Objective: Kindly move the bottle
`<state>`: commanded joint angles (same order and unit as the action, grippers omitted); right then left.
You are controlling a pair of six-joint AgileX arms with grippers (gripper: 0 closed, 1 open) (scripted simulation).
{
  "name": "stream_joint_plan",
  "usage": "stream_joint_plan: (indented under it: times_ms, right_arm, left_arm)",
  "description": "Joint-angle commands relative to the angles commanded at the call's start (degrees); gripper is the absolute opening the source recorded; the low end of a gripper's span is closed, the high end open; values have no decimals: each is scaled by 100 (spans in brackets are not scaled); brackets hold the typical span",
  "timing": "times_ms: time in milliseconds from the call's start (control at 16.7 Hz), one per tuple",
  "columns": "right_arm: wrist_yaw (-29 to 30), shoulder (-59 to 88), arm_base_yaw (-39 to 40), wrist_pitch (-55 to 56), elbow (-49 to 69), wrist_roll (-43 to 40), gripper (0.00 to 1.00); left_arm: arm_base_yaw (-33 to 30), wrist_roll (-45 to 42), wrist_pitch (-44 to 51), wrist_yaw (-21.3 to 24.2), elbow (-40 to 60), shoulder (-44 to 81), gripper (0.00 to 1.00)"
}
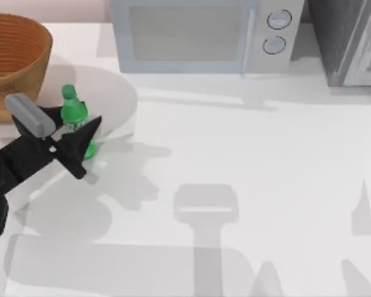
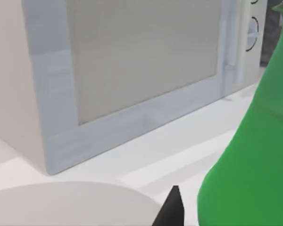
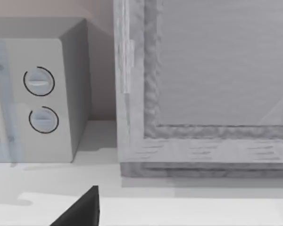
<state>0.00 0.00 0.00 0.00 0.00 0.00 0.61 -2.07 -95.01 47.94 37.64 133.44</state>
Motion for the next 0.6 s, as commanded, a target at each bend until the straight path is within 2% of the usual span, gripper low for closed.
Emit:
stream_joint_plan:
  times_ms: [240, 600]
  right_arm:
    - [0, 0, 0, 0, 0, 0, 100]
    - [0, 0, 0, 0, 0, 0, 100]
  left_arm:
    - [0, 0, 0, 0, 0, 0, 98]
    - [0, 0, 0, 0, 0, 0, 100]
